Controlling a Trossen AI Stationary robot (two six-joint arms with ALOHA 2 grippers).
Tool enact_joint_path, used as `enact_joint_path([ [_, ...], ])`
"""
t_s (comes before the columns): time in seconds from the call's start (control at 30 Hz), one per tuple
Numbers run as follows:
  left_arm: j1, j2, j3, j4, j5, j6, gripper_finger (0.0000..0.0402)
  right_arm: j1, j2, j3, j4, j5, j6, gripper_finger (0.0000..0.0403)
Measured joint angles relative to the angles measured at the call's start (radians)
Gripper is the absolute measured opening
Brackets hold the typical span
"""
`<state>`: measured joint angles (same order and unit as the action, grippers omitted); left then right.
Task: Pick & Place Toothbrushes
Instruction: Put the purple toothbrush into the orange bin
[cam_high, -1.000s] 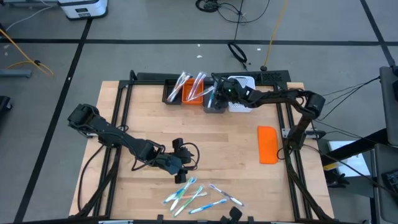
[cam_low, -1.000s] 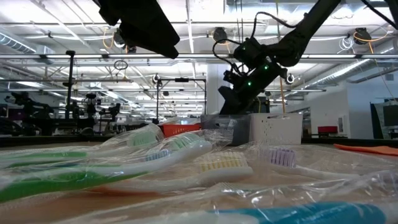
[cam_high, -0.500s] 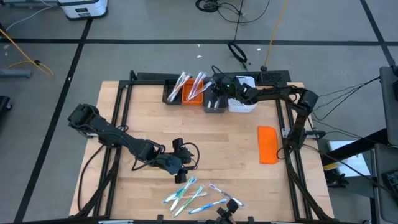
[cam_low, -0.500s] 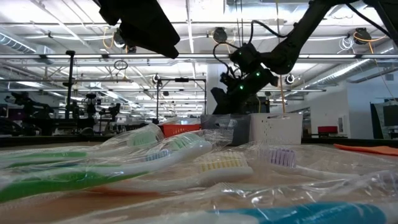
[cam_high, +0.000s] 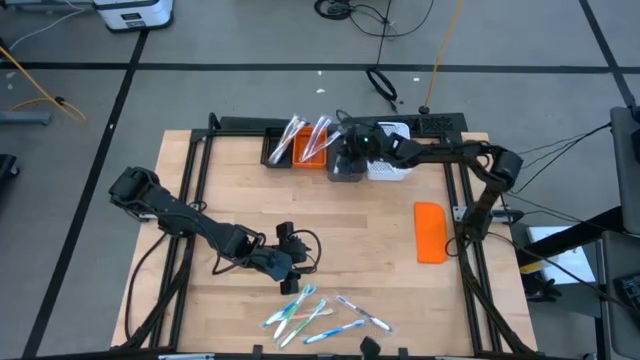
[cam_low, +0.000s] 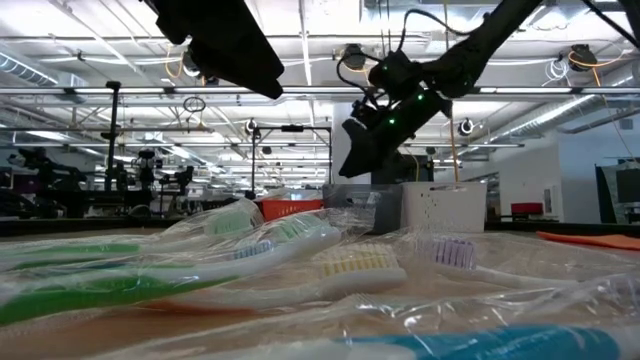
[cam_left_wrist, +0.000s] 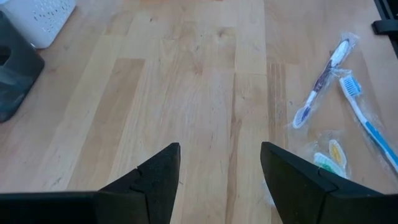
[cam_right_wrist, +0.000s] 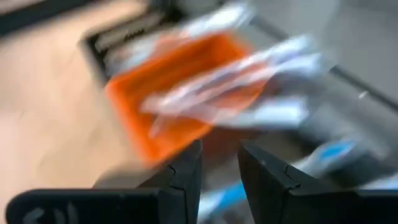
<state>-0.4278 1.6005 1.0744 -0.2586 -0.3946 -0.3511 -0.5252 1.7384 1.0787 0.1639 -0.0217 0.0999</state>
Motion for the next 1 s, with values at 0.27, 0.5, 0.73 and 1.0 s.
enact_joint_path([
  [0.27,0.000,0.000,0.000,-0.008,0.000,-0.015,0.0225,0.156,-0.137,-0.029,-0.208,-0.184,-0.014,0.0095],
  [0.5,0.000,0.000,0.000,-0.008,0.000,-0.014,0.0225,0.363,-0.311,-0.179,-0.281,-0.218,0.076,0.0095],
  [0.73,0.000,0.000,0.000,-0.004,0.000,-0.015,0.0225,0.624,-0.394,-0.381,-0.112,-0.169,0.294,0.0095],
  [1.0,0.001,0.000,0.000,0.000,0.000,-0.016,0.0225,0.927,-0.376,-0.488,0.042,0.004,0.494,0.0095],
])
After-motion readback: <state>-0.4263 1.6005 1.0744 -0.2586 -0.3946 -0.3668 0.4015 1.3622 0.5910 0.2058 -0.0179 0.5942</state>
